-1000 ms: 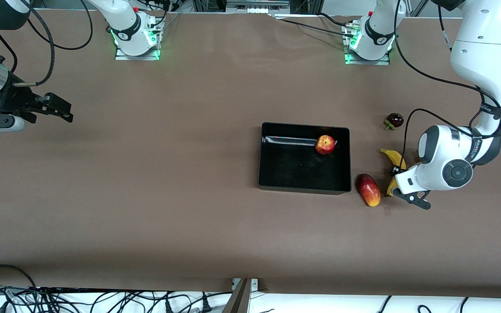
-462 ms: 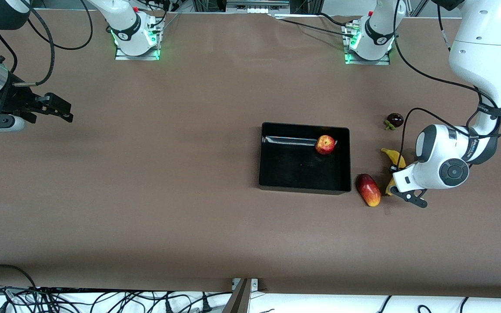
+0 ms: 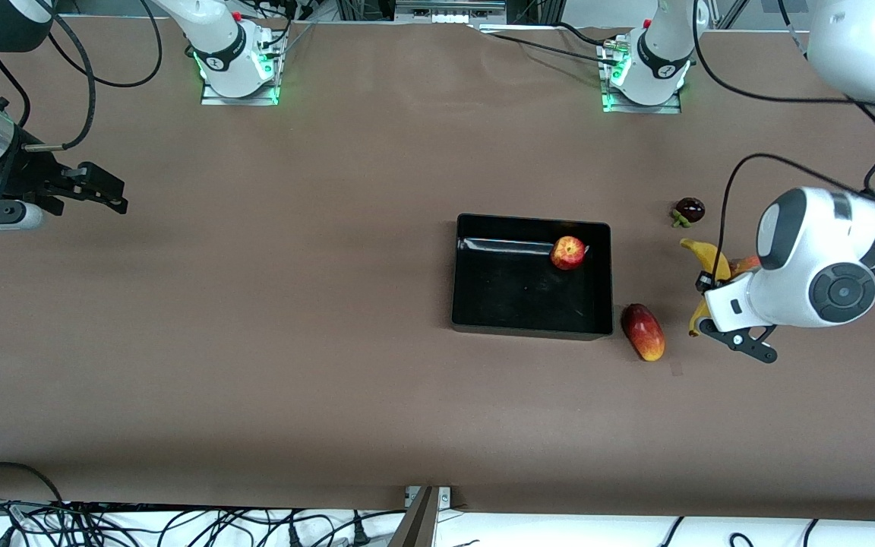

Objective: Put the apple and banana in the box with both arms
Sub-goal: 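Carry the banana with the left gripper into the tray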

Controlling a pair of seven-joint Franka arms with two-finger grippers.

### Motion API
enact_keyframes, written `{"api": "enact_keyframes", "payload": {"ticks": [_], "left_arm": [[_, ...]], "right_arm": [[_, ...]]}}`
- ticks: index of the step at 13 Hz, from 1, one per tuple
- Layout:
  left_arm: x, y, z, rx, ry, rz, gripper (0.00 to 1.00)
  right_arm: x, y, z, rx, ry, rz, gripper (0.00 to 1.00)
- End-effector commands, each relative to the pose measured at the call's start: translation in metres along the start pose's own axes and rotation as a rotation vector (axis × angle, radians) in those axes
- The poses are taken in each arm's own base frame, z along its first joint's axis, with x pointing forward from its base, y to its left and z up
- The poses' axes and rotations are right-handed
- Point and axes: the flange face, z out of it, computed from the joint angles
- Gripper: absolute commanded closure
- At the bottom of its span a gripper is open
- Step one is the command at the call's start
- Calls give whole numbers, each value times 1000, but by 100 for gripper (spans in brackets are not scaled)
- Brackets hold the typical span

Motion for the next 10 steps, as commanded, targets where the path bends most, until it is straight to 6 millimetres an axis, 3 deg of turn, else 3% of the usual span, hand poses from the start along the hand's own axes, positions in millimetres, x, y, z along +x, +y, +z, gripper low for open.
{"api": "enact_keyframes", "payload": {"ticks": [1,3,5,6,10], "left_arm": [[16,71,-22,-49,-8,-80,100],[30,135,-20,-112,-15,-157,100],[48,214,-14,-100,-3,-164,100],[56,250,-3,-94,0,-172,100],[85,285,41,-134,61,-208,100]], "right_arm": [[1,0,-5,3,8,9,0],[1,0,-5,3,8,9,0],[2,0,-4,3,6,11,0],[1,0,-5,3,8,11,0],[2,0,-4,3,6,9,0]]}}
